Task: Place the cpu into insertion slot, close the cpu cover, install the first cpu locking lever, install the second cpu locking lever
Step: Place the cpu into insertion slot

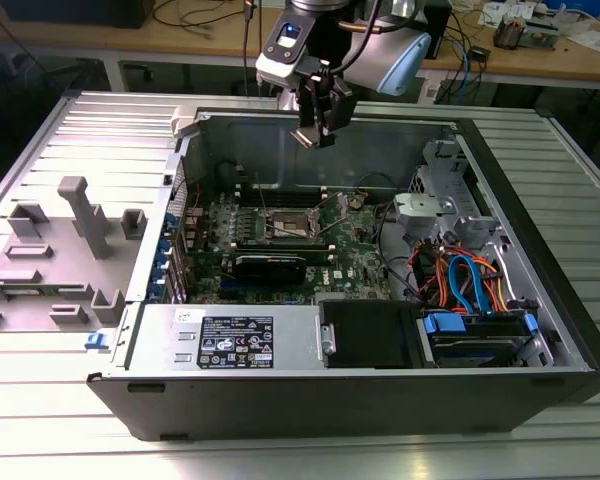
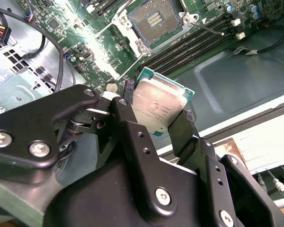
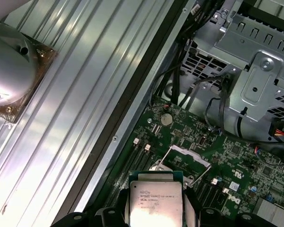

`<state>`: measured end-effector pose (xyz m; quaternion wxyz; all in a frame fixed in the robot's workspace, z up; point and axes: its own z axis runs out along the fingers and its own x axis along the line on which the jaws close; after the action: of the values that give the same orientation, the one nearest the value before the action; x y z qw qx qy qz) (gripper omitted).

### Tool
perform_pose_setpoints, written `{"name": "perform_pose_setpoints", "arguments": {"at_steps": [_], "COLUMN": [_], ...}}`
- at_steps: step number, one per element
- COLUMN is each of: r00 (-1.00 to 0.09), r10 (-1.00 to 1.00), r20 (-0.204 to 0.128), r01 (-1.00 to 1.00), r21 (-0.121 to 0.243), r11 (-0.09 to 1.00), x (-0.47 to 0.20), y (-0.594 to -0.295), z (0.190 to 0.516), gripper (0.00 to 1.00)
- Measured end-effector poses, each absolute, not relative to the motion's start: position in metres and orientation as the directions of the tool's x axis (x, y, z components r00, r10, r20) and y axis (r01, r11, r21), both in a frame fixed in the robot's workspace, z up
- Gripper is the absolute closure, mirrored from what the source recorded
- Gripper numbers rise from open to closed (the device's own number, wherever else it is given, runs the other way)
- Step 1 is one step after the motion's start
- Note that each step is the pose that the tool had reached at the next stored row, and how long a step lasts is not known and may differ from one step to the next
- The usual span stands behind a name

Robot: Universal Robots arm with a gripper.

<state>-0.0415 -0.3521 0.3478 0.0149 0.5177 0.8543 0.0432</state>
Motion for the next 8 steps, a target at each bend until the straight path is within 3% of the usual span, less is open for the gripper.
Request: {"name": "perform_pose_setpoints", "arguments": {"at_steps": [8], "r00": [-0.450], "r10": [0.893], "r20": [0.019], "r01": [0.890], "r21": [0.089], "r11": [0.447], "x": [-0.0418], "y": [-0.3521], "z": [0.3476], "gripper": [0.46]}}
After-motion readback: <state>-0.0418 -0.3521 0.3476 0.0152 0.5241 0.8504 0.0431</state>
